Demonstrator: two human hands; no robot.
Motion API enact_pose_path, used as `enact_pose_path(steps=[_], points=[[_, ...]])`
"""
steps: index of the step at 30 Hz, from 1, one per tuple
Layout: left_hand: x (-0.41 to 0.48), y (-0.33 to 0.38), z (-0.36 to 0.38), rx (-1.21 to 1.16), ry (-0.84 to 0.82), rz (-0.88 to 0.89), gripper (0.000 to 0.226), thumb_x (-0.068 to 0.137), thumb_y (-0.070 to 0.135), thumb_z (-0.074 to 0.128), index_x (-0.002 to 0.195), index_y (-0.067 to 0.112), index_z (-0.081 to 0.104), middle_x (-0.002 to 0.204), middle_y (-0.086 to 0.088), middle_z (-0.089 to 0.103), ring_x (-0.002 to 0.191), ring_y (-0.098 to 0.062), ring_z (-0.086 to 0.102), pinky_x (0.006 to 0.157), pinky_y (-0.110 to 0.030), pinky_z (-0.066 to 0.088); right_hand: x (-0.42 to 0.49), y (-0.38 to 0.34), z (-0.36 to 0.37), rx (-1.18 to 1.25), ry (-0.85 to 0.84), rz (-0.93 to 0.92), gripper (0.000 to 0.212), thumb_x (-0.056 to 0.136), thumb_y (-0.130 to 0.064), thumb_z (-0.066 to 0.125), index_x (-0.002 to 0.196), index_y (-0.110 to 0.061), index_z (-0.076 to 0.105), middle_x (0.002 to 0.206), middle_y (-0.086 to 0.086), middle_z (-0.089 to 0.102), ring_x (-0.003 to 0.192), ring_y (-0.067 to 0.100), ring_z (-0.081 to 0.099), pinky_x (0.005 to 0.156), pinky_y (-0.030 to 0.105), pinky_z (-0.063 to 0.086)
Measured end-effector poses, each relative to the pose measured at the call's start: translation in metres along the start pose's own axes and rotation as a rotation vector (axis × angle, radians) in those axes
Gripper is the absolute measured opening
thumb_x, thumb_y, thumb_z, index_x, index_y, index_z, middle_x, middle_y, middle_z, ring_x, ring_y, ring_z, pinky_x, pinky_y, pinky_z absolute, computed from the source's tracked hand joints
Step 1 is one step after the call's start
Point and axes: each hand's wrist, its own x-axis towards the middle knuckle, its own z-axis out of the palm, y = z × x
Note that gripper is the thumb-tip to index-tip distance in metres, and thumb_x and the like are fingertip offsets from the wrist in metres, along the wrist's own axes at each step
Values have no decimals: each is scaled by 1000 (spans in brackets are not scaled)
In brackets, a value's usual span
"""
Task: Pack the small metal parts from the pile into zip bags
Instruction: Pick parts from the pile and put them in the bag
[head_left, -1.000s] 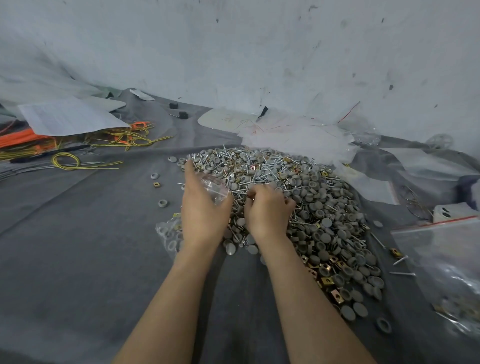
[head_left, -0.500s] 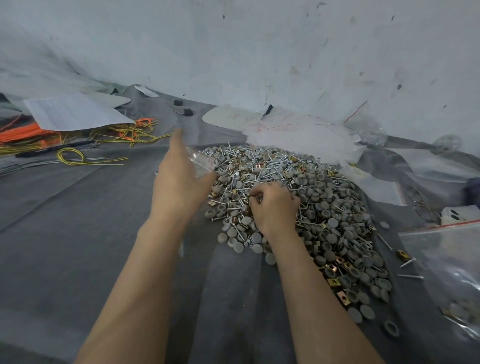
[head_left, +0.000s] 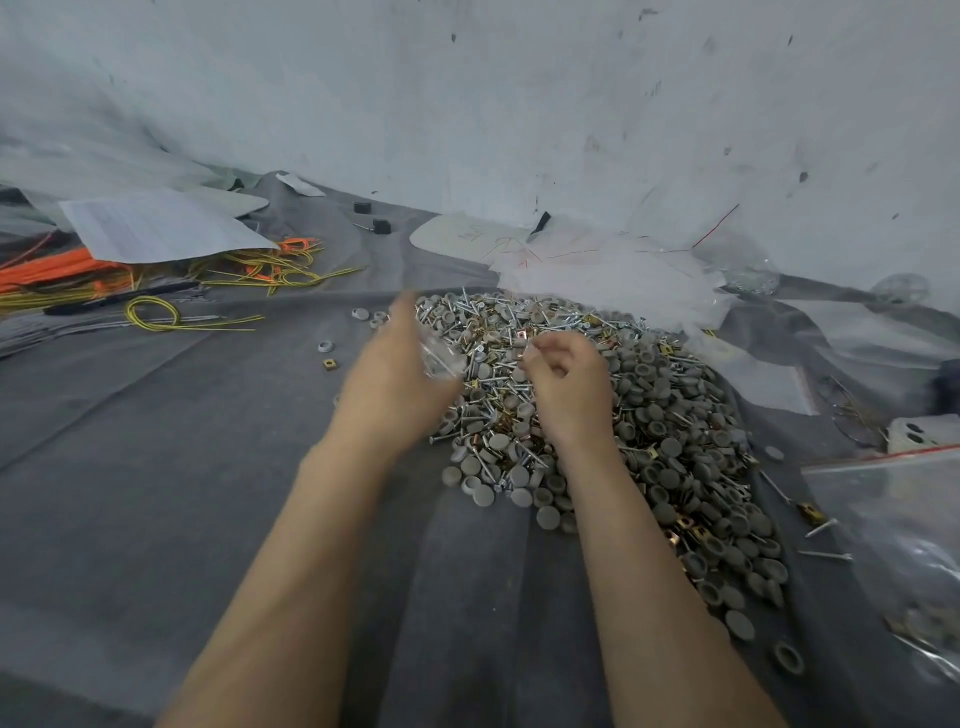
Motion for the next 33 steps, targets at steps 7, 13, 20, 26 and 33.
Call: enact_pose_path(steps=[7,13,20,26,33], points=[[-15,-21,44,0,34,77,93,78,17,70,151,20,13,140,-10,49,124,-27,49,97,-41,45,-11,-8,4,31,-363,-97,17,93,-8,56,95,-22,65,87,-13,69,81,-8,64,71,4,45],[-17,-24,48,-21,132,74,95,79,22,74,151,23,12,144,-6,46,130,-21,43,102,-33,39,-9,9,0,-471,-87,-78,16,93,-17,56,100,-15,70,97,1,69,84,13,62,80,34,53],[-18,-21,51,-15,148,71,99,78,23,75,152,22,9,147,-6,42,133,-22,39,103,-35,39,-19,10,20,-887,-189,-53,32,92,-41,54,115,-20,61,126,6,50,122,29,37,100,46,30],[-19,-21,55,10,158,79,98,80,26,73,152,21,7,149,-6,38,135,-21,37,103,-33,37,-22,8,32,-883,-150,-89,24,97,-17,43,112,-22,62,121,3,50,116,27,39,97,42,27],[-17,-25,53,-19,195,55,96,79,25,73,152,16,12,141,-8,47,130,-23,43,100,-33,37,-21,9,28,-787,-117,-97,16,96,-18,48,103,-19,62,107,0,61,108,25,50,92,39,31]])
